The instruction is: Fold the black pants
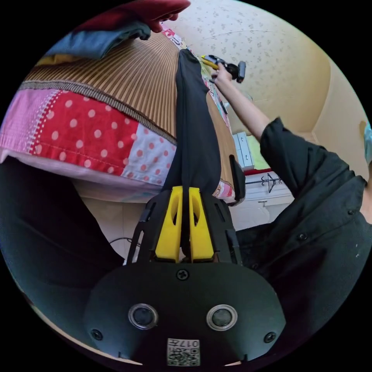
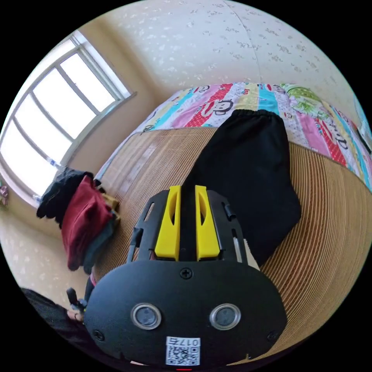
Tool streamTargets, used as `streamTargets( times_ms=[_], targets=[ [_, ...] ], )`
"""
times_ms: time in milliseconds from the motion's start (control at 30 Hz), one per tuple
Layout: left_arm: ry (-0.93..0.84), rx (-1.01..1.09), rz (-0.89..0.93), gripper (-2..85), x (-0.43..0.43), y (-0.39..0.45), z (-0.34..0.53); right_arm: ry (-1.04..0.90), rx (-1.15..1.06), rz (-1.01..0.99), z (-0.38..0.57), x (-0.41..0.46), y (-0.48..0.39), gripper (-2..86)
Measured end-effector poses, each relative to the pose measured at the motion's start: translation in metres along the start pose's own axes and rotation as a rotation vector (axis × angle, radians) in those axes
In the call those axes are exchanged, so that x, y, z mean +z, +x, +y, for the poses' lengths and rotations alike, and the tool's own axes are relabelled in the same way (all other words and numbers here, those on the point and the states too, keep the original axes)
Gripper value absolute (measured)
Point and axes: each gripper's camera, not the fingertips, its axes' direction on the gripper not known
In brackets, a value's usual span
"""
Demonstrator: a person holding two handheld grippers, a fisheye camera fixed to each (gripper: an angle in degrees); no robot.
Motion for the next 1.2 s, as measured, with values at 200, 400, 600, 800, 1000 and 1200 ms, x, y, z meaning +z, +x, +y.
streamTargets(
  times_ms=[200, 400, 600, 800, 1000, 1200],
  targets=[
    [-0.049, 0.089, -0.085, 2.3, 0.013, 0.035, -0.006, -0.189, 0.085, -0.268, 0.242, -0.086, 0.025, 8.6],
    [-0.117, 0.145, -0.149, 2.4, 0.028, 0.062, -0.013, -0.104, 0.348, -0.197, 0.458, -0.150, -0.002, 10.6],
    [-0.179, 0.129, -0.193, 2.4, 0.048, 0.078, -0.019, -0.181, 0.374, -0.247, 0.500, -0.126, -0.012, 5.6],
    [-0.212, 0.126, -0.162, 1.8, 0.055, 0.103, -0.025, -0.152, 0.331, -0.344, 0.478, -0.133, -0.004, 2.0],
    [-0.176, 0.079, -0.069, 1.1, 0.051, 0.112, -0.026, -0.074, 0.387, -0.194, 0.480, -0.145, 0.019, 9.7],
    [-0.215, 0.042, -0.146, 1.6, 0.075, 0.115, -0.025, -0.157, 0.345, -0.208, 0.473, -0.128, 0.014, 8.9]
  ],
)
